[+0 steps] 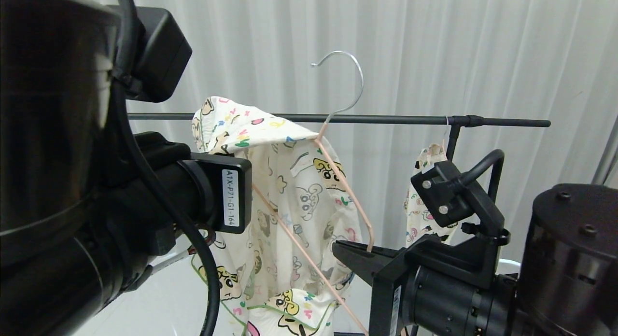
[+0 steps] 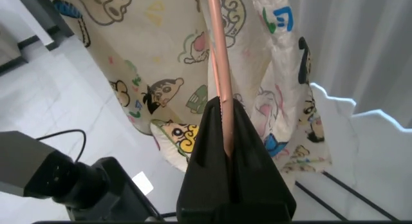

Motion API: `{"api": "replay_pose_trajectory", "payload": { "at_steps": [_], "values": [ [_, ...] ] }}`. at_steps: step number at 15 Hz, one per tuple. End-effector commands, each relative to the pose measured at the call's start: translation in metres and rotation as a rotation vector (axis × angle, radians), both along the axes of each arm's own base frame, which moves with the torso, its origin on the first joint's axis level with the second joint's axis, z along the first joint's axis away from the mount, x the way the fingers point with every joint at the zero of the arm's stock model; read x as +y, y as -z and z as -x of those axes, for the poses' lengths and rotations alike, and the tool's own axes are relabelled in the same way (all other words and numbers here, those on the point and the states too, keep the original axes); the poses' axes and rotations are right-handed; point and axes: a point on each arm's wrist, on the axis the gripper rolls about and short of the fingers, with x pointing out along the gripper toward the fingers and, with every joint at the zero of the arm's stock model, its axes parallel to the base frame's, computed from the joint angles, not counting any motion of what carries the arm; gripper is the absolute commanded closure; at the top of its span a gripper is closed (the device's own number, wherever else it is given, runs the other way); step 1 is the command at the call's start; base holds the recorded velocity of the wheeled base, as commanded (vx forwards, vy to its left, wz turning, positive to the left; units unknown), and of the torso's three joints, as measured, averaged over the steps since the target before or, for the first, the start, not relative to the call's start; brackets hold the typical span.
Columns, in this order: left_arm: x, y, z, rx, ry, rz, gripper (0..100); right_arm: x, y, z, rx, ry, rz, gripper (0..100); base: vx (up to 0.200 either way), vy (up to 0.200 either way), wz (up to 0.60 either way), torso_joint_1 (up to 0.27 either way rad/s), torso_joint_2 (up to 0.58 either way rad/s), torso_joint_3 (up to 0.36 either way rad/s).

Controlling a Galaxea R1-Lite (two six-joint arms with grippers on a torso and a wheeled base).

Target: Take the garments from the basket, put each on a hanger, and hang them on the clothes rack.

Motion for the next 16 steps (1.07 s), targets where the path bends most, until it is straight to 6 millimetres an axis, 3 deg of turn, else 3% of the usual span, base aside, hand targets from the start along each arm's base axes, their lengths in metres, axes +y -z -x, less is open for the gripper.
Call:
{"api": "replay_pose_trajectory", "payload": {
  "at_steps": [1,3,4,8,12,16],
  "values": [
    [-0.001,0.000,0.001,0.000,0.006,0.001,100,-0.001,-0.001,0.000,-0.004,0.008,-0.003,100,0.000,0.000,0.00,0.000,0.00,0.000],
    [0.002,0.002,0.002,0.002,0.006,-0.001,100,-0.002,-0.002,0.000,-0.009,0.018,-0.005,100,0.000,0.000,0.00,0.000,0.00,0.000],
    [0.006,0.002,0.004,0.002,0.005,0.000,0,-0.004,-0.004,-0.001,-0.019,0.022,-0.007,100,0.000,0.000,0.00,0.000,0.00,0.000],
    [0.031,0.020,0.018,0.020,0.009,-0.044,0,-0.020,-0.016,-0.007,-0.096,0.046,0.003,100,0.000,0.000,0.00,0.000,0.00,0.000],
    [0.067,0.025,0.037,-0.003,0.039,-0.099,0,-0.039,-0.009,-0.004,-0.143,0.008,0.075,100,0.000,0.000,0.00,0.000,0.00,0.000],
    [0.066,0.025,0.050,-0.014,0.129,-0.098,0,-0.041,-0.005,-0.003,-0.146,-0.004,0.091,100,0.000,0.000,0.00,0.000,0.00,0.000]
  ]
}}
